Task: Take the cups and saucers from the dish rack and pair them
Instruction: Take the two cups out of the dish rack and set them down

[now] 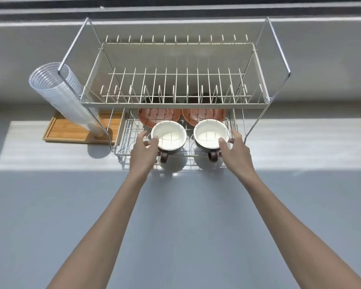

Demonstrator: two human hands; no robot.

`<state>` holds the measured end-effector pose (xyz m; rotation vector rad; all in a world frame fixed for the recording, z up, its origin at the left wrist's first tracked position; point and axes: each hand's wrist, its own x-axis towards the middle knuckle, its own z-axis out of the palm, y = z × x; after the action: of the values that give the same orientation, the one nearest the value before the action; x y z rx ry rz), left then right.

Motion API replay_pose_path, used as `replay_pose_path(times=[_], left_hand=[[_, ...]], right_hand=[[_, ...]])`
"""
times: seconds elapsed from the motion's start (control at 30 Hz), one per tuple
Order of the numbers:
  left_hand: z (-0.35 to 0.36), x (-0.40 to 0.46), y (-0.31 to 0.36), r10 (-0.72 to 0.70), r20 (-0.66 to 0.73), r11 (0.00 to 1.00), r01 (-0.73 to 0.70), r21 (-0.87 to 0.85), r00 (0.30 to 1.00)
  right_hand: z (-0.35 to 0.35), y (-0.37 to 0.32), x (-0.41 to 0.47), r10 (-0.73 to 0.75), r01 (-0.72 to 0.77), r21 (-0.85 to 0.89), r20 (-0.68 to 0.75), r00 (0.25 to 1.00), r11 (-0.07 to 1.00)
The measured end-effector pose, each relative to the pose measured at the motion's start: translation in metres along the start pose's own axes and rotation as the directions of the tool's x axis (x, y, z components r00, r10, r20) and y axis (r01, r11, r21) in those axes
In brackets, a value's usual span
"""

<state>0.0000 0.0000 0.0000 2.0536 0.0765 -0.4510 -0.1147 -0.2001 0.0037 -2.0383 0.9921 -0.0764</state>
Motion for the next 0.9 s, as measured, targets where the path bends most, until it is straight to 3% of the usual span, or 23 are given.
replay_pose_path(times=[0.07,0.33,0.6,0.9], left_hand=[[0.001,0.008,0.003,-0.091,0.080,0.985,0.102,-0.141,0.993],[0.002,0.021,0.002,-0.188,0.195,0.961,0.222,-0.166,0.962],[0.007,0.011,0.004,-0.177,0.110,0.958,0.197,-0.209,0.978],[-0.002,-0.043,-0.005,-0.161,0.107,0.947,0.184,-0.264,0.981]], right_hand=[[0.001,0.000,0.011,0.071,-0.075,0.138,0.030,0.997,0.988],[0.004,0.003,0.028,0.194,-0.255,0.375,0.191,0.962,0.891],[0.005,-0.001,0.014,0.194,-0.239,0.468,0.143,0.971,0.851],[-0.018,0.004,-0.042,0.160,-0.210,0.544,0.139,0.977,0.812]])
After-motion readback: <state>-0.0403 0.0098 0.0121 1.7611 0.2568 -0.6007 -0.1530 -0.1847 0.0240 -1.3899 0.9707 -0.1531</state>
